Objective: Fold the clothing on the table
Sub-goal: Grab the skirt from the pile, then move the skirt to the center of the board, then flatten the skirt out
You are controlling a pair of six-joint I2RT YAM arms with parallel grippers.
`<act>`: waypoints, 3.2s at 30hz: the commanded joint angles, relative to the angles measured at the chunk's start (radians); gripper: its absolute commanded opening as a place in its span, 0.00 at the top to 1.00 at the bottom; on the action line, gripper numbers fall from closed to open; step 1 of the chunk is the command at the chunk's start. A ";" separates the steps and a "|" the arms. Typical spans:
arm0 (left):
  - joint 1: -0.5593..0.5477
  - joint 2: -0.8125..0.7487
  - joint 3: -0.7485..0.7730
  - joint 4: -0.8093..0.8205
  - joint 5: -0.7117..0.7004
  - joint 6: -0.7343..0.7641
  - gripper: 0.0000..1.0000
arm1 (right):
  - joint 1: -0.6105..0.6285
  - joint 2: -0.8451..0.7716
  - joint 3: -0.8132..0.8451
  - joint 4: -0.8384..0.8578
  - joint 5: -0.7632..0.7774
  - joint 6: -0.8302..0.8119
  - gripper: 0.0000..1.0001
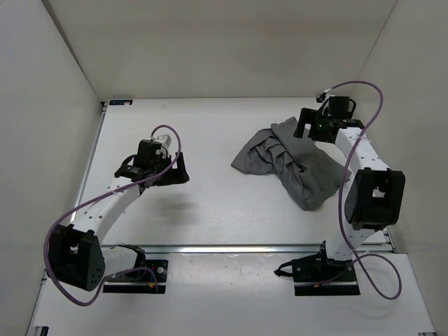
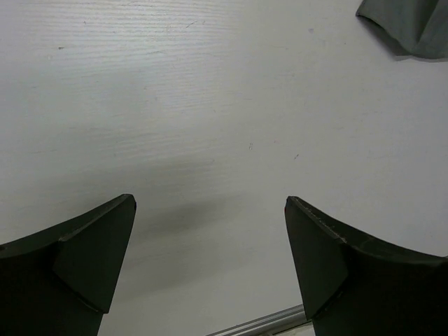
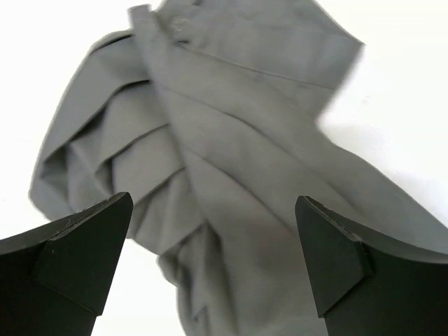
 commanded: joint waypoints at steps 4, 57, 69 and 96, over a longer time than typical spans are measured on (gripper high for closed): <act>-0.010 -0.026 0.029 -0.035 -0.065 0.007 0.01 | -0.004 0.128 0.191 -0.064 0.116 -0.083 0.01; 0.078 -0.098 0.057 0.061 0.055 -0.042 0.01 | 0.116 -0.457 -0.441 0.088 -0.356 0.022 0.88; -0.016 -0.105 -0.074 0.091 0.159 -0.062 0.01 | 0.083 -0.574 -0.469 -0.077 -0.273 0.090 0.21; -0.077 0.095 -0.193 0.112 0.193 -0.094 0.09 | 0.496 -0.830 -0.914 -0.196 -0.323 0.560 0.34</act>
